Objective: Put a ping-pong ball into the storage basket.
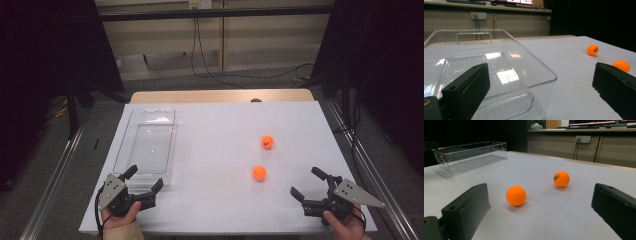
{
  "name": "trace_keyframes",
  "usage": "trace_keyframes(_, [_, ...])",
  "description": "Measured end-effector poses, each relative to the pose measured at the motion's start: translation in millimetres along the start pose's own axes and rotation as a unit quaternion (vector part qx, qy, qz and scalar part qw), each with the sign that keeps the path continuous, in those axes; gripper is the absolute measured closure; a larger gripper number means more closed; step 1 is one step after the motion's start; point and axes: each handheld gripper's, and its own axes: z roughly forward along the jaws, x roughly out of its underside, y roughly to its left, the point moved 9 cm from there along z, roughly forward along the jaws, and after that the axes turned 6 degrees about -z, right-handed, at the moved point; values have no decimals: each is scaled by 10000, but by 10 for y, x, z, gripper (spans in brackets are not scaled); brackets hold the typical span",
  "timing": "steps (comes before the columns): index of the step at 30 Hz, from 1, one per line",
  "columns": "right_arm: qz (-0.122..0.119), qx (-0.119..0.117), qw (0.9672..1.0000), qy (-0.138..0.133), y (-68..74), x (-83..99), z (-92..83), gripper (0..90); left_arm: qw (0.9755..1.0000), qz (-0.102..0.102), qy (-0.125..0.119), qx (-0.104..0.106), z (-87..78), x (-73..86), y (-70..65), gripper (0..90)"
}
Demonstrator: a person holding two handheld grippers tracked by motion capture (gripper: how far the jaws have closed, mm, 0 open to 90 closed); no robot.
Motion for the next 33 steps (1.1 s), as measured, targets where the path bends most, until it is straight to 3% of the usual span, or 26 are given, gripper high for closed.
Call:
trace_keyframes(10, [-50,16,10000,28,-3,3,1,10,9999,-48,-23,90,20,-25,-63,14])
trace_keyframes(12, [-146,34,9999,46,-4,5,2,8,9999,-42,-9,103,31,-30,-90,14])
trace_keyframes(25, [-65,39,10000,42,-15,9,-1,9,9996,19,72,272,108,-64,-251,14])
trace_keyframes(33, [-72,9,9999,74,-21,17,-3,9,9991,-87,132,398,174,-83,-350,13])
